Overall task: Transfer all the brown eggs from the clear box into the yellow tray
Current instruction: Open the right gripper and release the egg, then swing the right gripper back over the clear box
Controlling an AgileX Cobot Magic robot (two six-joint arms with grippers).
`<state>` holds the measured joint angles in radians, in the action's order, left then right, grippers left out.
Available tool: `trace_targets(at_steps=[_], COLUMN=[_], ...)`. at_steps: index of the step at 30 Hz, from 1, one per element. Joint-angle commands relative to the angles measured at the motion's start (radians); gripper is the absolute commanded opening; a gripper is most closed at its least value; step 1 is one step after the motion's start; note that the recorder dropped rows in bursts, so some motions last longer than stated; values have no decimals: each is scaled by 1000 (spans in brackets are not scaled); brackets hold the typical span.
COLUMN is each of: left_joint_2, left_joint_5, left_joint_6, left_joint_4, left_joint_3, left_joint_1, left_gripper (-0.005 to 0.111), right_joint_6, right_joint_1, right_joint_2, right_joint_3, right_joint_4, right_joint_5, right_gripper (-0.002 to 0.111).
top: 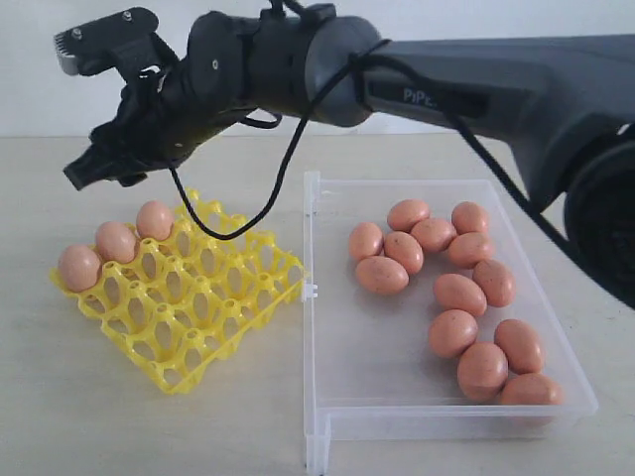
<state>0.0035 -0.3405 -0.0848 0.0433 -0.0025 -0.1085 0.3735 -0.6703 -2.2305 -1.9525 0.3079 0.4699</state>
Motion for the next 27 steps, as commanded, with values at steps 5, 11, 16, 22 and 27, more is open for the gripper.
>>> trace_targets(at_steps=[5,11,16,22,27], left_joint_2=[-3,-3,-3,-3,-3], left_joint_5=[2,2,2,2,2], left_joint_6=[-1,-1,-1,-1,-1], left_joint_4=[-3,-3,-3,-3,-3], left_joint_3=[3,3,3,3,3], left_joint_1=[-6,-6,-6,-6,-6], left_gripper=[4,4,4,4,4], right_joint_6=[-20,-106,-184,-228,-364], right_joint_1=[3,3,3,3,3], right_joint_2=[96,218,325,384,397], right_joint_3=[-1,-1,-1,-1,24], right_joint_4=[-270,-268,-268,-400,-680], right_joint_5=[556,557,598,720,751], right_gripper=[0,0,0,0,0])
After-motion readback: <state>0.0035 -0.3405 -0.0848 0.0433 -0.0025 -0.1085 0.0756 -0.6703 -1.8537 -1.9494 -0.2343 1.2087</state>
